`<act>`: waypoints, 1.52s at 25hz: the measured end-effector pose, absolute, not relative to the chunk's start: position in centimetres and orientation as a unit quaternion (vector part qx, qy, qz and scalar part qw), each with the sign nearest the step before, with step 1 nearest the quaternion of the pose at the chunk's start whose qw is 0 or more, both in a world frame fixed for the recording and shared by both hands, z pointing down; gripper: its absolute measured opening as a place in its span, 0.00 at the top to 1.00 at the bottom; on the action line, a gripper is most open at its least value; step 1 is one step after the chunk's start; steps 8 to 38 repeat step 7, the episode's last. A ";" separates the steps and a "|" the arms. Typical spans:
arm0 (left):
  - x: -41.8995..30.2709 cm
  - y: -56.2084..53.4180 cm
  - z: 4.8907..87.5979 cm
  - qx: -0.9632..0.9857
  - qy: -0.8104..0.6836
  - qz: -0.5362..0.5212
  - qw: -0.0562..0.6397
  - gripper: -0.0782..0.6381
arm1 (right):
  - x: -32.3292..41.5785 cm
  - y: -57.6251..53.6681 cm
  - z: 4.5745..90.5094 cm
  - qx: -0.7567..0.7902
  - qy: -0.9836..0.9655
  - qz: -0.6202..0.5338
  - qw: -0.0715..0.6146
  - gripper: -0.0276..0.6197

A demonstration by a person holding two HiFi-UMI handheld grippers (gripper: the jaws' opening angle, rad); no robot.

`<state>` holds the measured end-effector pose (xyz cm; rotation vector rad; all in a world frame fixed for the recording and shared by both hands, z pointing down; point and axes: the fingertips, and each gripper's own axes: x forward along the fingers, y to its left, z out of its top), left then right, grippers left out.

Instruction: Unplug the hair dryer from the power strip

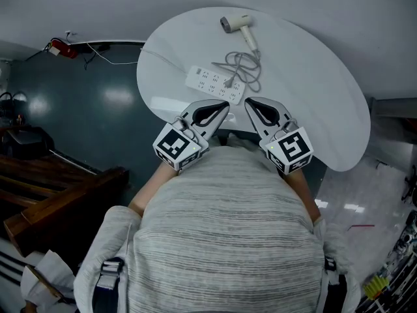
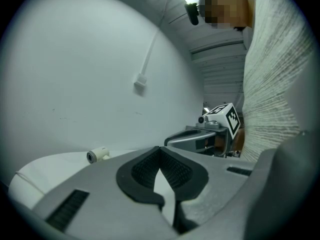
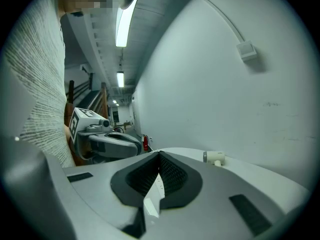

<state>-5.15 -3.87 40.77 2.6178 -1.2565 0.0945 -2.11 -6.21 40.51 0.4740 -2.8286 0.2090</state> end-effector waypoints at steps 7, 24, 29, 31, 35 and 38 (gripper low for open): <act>-5.0 -3.0 41.3 0.886 -0.445 0.028 0.124 0.88 | -1.9 -5.5 41.0 0.147 -0.977 0.075 0.137 0.92; -5.0 -3.0 41.3 0.886 -0.445 0.028 0.124 0.88 | -1.9 -5.5 41.0 0.147 -0.977 0.075 0.137 0.92; -5.0 -3.0 41.3 0.886 -0.445 0.028 0.124 0.88 | -1.9 -5.5 41.0 0.147 -0.977 0.075 0.137 0.92; -5.0 -3.0 41.3 0.886 -0.445 0.028 0.124 0.88 | -1.9 -5.5 41.0 0.147 -0.977 0.075 0.137 0.92; -5.0 -3.0 41.3 0.886 -0.445 0.028 0.124 0.88 | -1.9 -5.5 41.0 0.147 -0.977 0.075 0.137 0.92; -5.0 -3.0 41.3 0.886 -0.445 0.028 0.124 0.88 | -1.9 -5.5 41.0 0.147 -0.977 0.075 0.137 0.92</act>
